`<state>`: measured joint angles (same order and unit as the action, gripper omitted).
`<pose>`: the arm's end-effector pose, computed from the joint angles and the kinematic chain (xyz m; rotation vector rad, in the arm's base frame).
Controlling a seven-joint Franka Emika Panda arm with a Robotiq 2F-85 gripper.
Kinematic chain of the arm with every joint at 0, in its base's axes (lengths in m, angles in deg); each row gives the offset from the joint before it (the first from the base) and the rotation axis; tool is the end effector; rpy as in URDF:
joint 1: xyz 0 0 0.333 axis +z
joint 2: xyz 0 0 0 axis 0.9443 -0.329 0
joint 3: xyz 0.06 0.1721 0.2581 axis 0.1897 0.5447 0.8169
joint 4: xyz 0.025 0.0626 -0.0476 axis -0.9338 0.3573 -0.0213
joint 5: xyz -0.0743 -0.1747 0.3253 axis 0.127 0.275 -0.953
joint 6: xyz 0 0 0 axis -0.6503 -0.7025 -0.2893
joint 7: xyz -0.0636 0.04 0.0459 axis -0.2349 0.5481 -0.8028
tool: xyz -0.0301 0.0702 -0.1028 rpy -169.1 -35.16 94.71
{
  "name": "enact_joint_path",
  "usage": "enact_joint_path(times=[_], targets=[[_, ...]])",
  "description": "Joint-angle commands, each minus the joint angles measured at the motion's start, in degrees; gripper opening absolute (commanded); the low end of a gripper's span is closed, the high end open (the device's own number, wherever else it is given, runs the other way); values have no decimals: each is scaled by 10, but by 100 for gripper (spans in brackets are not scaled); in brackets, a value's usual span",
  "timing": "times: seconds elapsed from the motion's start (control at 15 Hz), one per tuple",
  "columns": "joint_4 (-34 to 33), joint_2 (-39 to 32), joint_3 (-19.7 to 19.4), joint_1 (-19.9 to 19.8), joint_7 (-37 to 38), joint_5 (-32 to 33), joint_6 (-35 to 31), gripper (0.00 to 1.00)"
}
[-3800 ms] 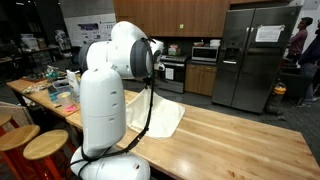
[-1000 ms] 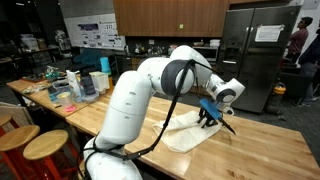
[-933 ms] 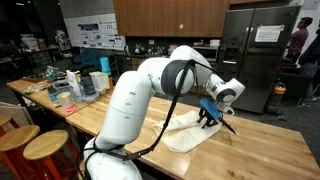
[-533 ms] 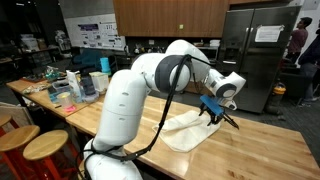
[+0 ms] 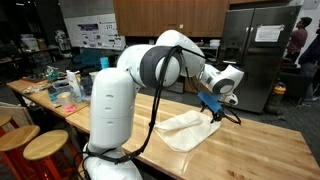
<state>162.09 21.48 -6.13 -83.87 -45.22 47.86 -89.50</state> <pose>0.5559 -0.1853 0.3572 -2.7457 0.7498 0.0575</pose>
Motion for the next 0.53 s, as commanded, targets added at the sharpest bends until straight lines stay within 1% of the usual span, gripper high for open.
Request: enact_joint_path(times=[0.0,0.2,0.47], targets=[[30,9,-8,27,84,58,-65,100],[38,1,-5,45,138,97,-91,100],[44,-2,1,64,169,116,-95,100]])
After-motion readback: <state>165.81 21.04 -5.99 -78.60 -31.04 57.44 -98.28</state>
